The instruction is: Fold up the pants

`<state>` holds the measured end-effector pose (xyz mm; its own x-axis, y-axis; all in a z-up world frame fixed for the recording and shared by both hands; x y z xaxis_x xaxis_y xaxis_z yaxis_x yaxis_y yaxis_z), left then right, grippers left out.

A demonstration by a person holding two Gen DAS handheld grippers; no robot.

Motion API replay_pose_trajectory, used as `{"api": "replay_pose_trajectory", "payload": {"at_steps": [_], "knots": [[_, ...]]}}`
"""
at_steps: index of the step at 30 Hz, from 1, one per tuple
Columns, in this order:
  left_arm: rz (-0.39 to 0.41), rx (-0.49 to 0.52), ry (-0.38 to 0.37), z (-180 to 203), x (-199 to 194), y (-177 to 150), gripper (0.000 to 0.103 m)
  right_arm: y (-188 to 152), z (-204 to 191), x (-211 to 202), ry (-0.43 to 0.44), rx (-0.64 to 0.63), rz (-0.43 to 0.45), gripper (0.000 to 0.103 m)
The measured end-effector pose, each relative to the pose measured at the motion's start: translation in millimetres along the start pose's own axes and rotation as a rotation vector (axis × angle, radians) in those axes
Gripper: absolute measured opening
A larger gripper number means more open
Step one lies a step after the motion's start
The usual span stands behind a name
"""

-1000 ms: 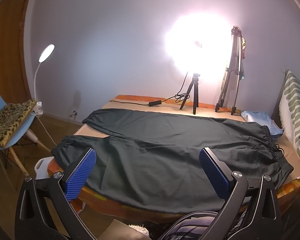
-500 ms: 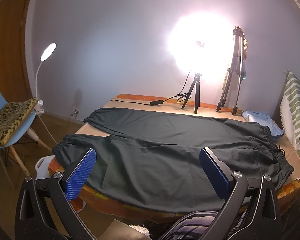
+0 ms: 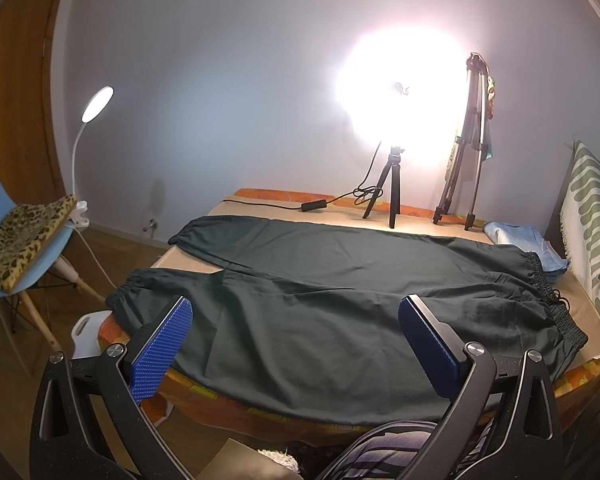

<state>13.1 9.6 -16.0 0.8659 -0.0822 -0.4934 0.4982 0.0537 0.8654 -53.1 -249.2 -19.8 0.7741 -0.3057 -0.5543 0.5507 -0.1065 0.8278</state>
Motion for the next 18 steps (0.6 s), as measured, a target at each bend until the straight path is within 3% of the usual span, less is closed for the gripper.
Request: {"api": "replay_pose_trajectory", "payload": {"at_steps": [18], "knots": [[-0.018,0.002,-0.002,-4.1,3.8,-1.4,0.103,-0.1,-0.6,0.7,0.0,-0.003,-0.002,0.103]]}}
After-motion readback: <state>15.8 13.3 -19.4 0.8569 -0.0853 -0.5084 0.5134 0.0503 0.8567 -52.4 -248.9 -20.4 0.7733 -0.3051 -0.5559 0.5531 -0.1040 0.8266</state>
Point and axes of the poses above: each gripper's, at about its wrist camera, not at the fingertips, and x roughly the way its jaws point, z to its right, y to its top, the point moved 2 cm from there along x, roughly the way its jaws point, and after that the axes turned 5 degrees about -y, right-handed, at the moved point
